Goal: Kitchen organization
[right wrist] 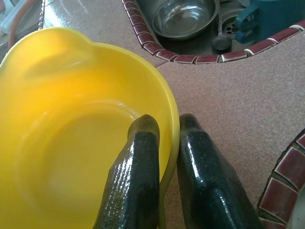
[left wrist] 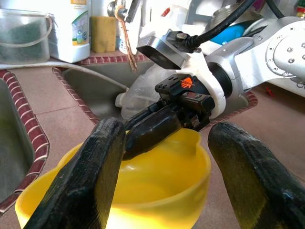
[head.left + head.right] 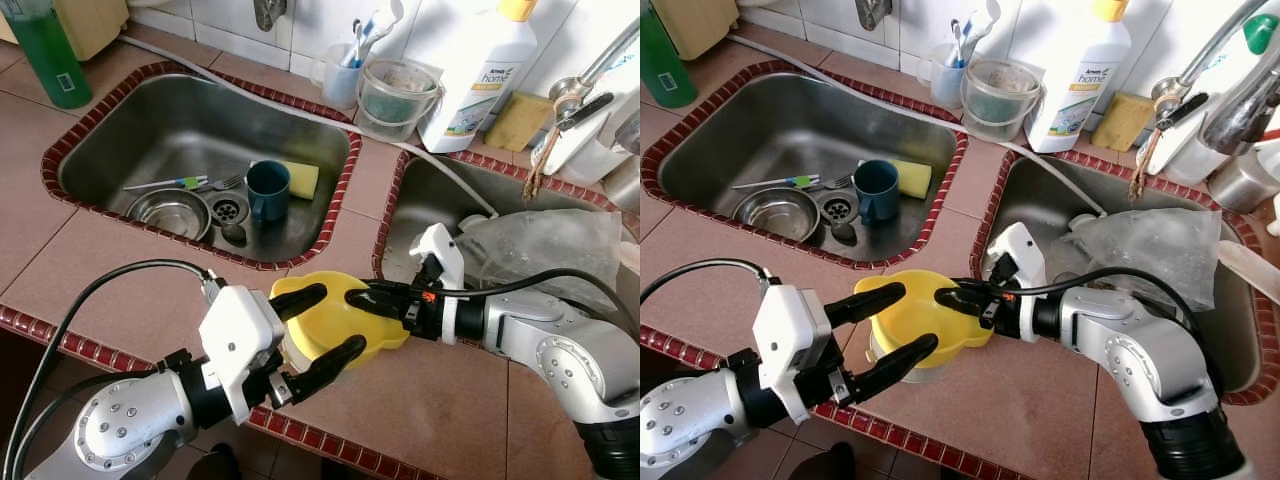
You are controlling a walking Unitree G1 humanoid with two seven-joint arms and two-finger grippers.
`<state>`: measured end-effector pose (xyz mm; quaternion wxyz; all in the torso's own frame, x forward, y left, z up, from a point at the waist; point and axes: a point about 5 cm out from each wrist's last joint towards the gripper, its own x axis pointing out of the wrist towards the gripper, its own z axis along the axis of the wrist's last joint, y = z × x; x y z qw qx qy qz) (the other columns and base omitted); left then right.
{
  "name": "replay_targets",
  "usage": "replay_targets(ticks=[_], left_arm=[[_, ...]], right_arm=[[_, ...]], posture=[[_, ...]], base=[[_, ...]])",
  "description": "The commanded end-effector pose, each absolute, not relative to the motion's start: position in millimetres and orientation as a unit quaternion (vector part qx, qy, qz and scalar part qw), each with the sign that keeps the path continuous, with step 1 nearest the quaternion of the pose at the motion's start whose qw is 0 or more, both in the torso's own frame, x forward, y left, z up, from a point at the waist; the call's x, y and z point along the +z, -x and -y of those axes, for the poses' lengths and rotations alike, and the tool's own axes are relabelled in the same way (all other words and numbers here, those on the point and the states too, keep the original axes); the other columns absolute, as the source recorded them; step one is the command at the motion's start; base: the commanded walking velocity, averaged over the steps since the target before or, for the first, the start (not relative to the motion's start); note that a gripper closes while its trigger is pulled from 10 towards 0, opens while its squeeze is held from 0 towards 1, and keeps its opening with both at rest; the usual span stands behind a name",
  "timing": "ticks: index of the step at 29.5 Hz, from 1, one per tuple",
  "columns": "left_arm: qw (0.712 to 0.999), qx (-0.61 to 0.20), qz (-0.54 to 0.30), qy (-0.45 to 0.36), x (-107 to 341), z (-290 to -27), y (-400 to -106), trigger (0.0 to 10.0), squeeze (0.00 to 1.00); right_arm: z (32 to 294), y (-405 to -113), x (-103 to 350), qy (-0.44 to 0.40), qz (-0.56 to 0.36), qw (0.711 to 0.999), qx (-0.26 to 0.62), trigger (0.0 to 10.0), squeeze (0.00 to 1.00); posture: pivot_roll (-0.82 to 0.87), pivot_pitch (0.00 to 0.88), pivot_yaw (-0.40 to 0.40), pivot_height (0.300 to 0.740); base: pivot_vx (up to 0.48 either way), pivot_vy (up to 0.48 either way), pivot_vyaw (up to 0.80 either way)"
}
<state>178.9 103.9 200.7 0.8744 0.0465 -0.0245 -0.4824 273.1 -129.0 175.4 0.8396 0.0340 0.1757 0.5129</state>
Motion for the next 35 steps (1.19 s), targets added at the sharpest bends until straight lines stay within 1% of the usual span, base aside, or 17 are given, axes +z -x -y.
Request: replay_targets(ticks=[1, 5, 7, 16, 17, 21, 24, 25, 27, 28, 29, 30, 31, 32, 33, 34, 35], left_arm=[[0.865, -0.498, 0.028, -0.045, 203, -100, -173, 10.0, 0.00], [0.869, -0.492, 0.033, -0.041, 205, -102, -175, 10.0, 0.00], [0.873, -0.484, 0.040, -0.033, 208, -105, -178, 10.0, 0.00], [0.882, -0.465, 0.074, -0.004, 220, -108, -188, 10.0, 0.00], [0.884, -0.461, 0.076, 0.005, 222, -108, -190, 10.0, 0.00], [0.891, -0.446, 0.085, 0.009, 224, -111, -194, 10.0, 0.00], [0.900, -0.426, 0.096, 0.016, 227, -115, -200, 10.0, 0.00], [0.905, -0.412, 0.100, 0.018, 228, -117, -205, 10.0, 0.00], [0.909, -0.404, 0.103, 0.020, 228, -118, -207, 10.0, 0.00], [0.910, -0.400, 0.105, 0.022, 229, -118, -209, 10.0, 0.00], [0.916, -0.386, 0.111, 0.026, 230, -121, -215, 10.0, 0.00], [0.918, -0.378, 0.114, 0.028, 230, -122, -217, 10.0, 0.00], [0.922, -0.368, 0.115, 0.032, 230, -123, -221, 10.0, 0.00], [0.928, -0.355, 0.113, 0.028, 230, -125, -226, 10.0, 0.00], [0.935, -0.338, 0.107, 0.012, 227, -126, -233, 10.0, 0.00], [0.947, -0.305, 0.097, 0.001, 224, -129, -245, 10.0, 0.00], [0.952, -0.292, 0.093, 0.005, 223, -130, -250, 10.0, 0.00]], right_arm=[[133, -275, 177, -0.039, -0.172, 0.843, 0.508, 0.0, 0.00], [133, -279, 181, -0.046, -0.149, 0.855, 0.494, 0.0, 0.00], [133, -284, 186, -0.054, -0.123, 0.867, 0.480, 0.0, 0.00], [139, -297, 192, -0.060, -0.095, 0.896, 0.428, 0.0, 0.00], [141, -301, 195, -0.063, -0.079, 0.908, 0.407, 0.0, 0.00], [145, -308, 200, -0.068, -0.052, 0.922, 0.378, 0.0, 0.00], [148, -314, 207, -0.076, -0.017, 0.934, 0.348, 0.0, 0.00], [150, -317, 214, -0.083, 0.017, 0.941, 0.329, 0.0, 0.00], [151, -318, 218, -0.087, 0.034, 0.943, 0.319, 0.0, 0.00], [152, -319, 220, -0.090, 0.045, 0.945, 0.312, 0.8, 0.00], [153, -321, 225, -0.096, 0.069, 0.947, 0.298, 2.4, 0.00], [153, -321, 228, -0.099, 0.080, 0.948, 0.291, 3.8, 0.00], [153, -321, 231, -0.101, 0.093, 0.949, 0.285, 3.8, 0.00], [153, -321, 234, -0.105, 0.109, 0.948, 0.279, 5.8, 0.00], [152, -321, 237, -0.109, 0.124, 0.947, 0.274, 9.4, 0.00], [152, -321, 239, -0.118, 0.144, 0.947, 0.262, 10.0, 0.00], [151, -321, 239, -0.121, 0.149, 0.948, 0.256, 10.0, 0.00]], posture=[[-0.03, 0.252, -0.138, 0.740], [-0.03, 0.248, -0.135, 0.740], [-0.03, 0.246, -0.131, 0.740], [-0.03, 0.236, -0.122, 0.740], [-0.03, 0.233, -0.120, 0.740], [-0.03, 0.225, -0.119, 0.740], [-0.03, 0.215, -0.115, 0.740], [-0.03, 0.210, -0.113, 0.740], [-0.03, 0.207, -0.111, 0.740], [-0.03, 0.201, -0.107, 0.740], [-0.03, 0.194, -0.103, 0.740], [-0.03, 0.194, -0.103, 0.740], [-0.03, 0.187, -0.096, 0.740], [-0.03, 0.185, -0.095, 0.740], [-0.03, 0.180, -0.088, 0.740], [-0.03, 0.171, -0.080, 0.740], [-0.04, 0.166, -0.076, 0.740]], base=[[0.000, 0.000, 0.00], [0.000, 0.000, 0.00], [0.000, 0.000, 0.00], [0.000, 0.000, 0.00], [0.000, 0.000, 0.00], [0.000, 0.000, 0.00], [0.000, 0.000, 0.00], [0.000, 0.000, 0.00], [0.000, 0.000, 0.00], [0.000, 0.000, 0.00], [0.000, 0.000, 0.00], [0.000, 0.000, 0.00], [0.000, 0.000, 0.00], [0.000, 0.000, 0.00], [0.000, 0.000, 0.00], [0.000, 0.000, 0.00], [0.000, 0.000, 0.00]])
